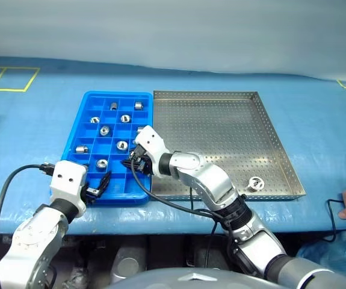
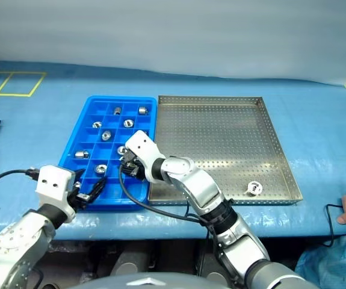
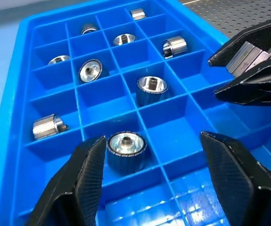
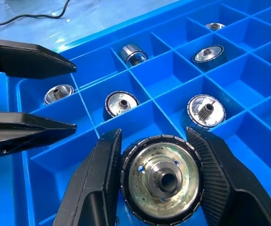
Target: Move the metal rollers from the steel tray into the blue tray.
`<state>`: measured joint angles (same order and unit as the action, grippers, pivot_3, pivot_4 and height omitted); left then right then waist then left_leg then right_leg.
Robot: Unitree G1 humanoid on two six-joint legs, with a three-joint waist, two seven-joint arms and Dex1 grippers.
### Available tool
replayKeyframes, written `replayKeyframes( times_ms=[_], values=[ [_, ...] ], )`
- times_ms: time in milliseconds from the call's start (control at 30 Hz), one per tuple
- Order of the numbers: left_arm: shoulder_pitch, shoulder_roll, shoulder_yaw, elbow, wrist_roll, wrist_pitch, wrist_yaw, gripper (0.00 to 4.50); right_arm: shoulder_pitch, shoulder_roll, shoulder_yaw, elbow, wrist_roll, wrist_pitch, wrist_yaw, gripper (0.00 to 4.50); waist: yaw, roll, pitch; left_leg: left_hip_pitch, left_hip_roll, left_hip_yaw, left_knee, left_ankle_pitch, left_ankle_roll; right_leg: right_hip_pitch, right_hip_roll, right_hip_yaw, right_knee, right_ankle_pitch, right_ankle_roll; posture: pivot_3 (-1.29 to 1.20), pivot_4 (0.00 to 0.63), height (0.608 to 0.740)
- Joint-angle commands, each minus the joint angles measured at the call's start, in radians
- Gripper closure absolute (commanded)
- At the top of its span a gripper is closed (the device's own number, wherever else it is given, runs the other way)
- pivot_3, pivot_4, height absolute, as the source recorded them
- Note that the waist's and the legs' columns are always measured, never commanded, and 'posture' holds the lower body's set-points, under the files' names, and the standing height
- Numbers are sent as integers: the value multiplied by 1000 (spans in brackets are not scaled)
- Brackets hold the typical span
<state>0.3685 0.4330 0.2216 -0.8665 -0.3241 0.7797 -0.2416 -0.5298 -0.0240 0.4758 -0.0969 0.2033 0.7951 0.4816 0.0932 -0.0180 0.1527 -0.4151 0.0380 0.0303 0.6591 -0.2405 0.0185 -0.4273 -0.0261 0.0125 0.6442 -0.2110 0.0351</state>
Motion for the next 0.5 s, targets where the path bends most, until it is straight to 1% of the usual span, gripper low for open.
replayKeyframes(
  times_ms=[33,67,133,233,300,400,500],
  values=[
    [-1,-7,9,-45,10,-6,14,1043,-8,-1,20,14,-22,-42,16,1958,5,0,0,0,0,0,0,0,0,0,0,0,0,0,0,340,150,740],
    [-1,-7,6,-46,11,-7,16,1043,-7,-6,27,21,-31,-51,17,1727,6,0,0,0,0,0,0,0,0,0,0,0,0,0,0,340,150,740],
    [-2,-8,4,-45,11,-6,18,1043,-1,-9,28,8,-41,-80,15,1119,6,0,0,0,0,0,0,0,0,0,0,0,0,0,0,333,150,740],
    [-10,-9,-4,-42,6,-5,17,1043,8,-6,1,-29,-46,-91,-1,1119,6,0,0,0,0,0,0,0,0,0,0,0,0,0,0,321,150,740],
    [-36,-15,-21,-31,-7,-11,10,1043,13,-13,-41,-67,-33,-74,-13,1119,7,0,0,0,0,0,-1,0,0,0,0,0,0,0,0,305,150,740],
    [-115,-42,-76,-1,-34,-24,-5,1043,28,-72,-95,-135,-45,-37,-33,1119,12,0,0,-1,0,-1,0,0,0,0,0,-1,0,0,0,273,150,740],
    [-200,-63,-144,48,-32,-32,-20,1043,53,-160,-151,-208,-57,34,-51,1119,10,0,0,-1,-1,-1,2,0,0,1,-1,-1,-1,0,1,220,150,740]
  ],
)
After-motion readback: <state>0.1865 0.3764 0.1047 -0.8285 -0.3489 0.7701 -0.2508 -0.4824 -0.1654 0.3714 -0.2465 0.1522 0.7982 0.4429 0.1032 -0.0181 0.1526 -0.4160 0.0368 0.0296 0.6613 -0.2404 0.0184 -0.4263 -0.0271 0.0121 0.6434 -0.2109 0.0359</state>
